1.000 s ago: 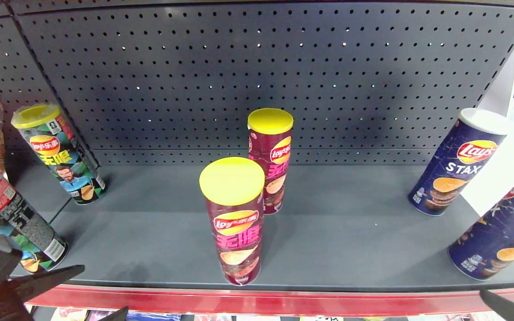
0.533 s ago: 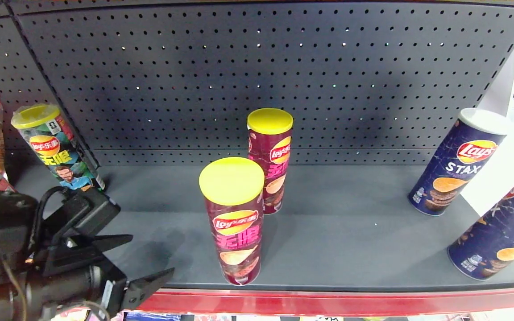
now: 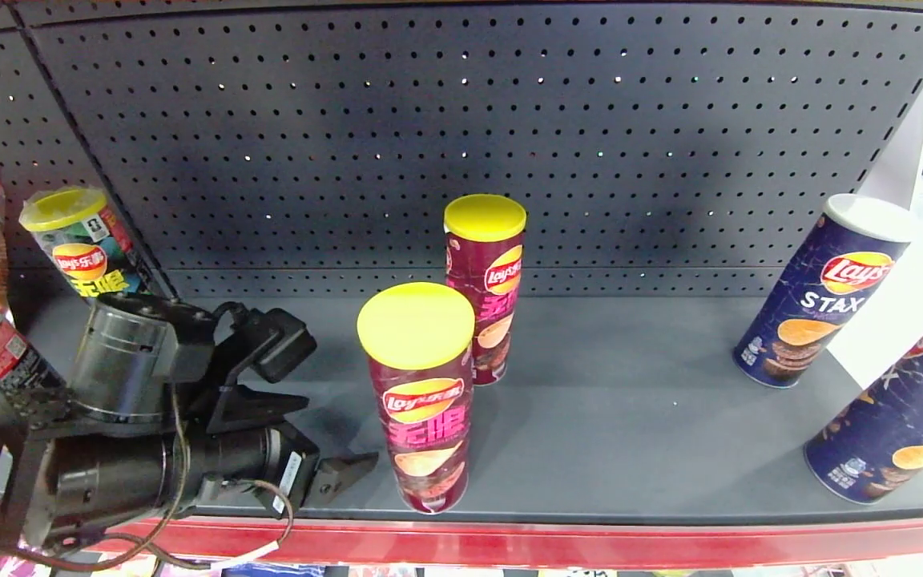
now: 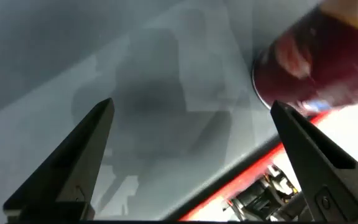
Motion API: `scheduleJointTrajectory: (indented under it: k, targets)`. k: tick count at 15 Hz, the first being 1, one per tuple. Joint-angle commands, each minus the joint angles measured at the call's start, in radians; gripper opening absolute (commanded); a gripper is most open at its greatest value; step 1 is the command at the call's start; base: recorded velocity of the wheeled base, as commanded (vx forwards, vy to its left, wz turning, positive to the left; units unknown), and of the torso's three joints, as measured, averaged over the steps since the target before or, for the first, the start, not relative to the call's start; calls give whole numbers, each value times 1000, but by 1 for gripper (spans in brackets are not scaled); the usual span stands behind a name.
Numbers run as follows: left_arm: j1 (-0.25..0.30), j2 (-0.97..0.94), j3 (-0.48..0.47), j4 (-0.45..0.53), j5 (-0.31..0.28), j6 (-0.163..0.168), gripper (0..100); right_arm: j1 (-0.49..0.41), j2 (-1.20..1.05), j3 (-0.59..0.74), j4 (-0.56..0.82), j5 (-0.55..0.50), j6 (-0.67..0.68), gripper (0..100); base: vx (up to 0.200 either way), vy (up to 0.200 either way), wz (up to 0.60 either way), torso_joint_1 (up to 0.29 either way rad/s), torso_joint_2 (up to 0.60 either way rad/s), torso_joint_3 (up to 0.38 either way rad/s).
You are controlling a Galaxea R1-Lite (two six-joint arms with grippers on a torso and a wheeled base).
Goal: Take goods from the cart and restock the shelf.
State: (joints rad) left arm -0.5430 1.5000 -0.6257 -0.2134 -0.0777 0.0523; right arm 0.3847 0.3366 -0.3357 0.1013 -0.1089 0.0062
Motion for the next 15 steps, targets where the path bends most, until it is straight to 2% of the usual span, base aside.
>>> scheduleJointTrajectory:
  k: [1,8,15]
  targets:
    - [-2,34,-14,0,-1,0,100,0,4,0,0,0,0,100,0,0,0,0,0,0]
    - [-41,124,-101,0,-1,-3,100,0,4,6,0,0,0,100,0,0,0,0,0,0]
    - [-45,154,-132,0,-1,-3,100,0,4,14,0,2,0,100,0,0,0,0,0,0]
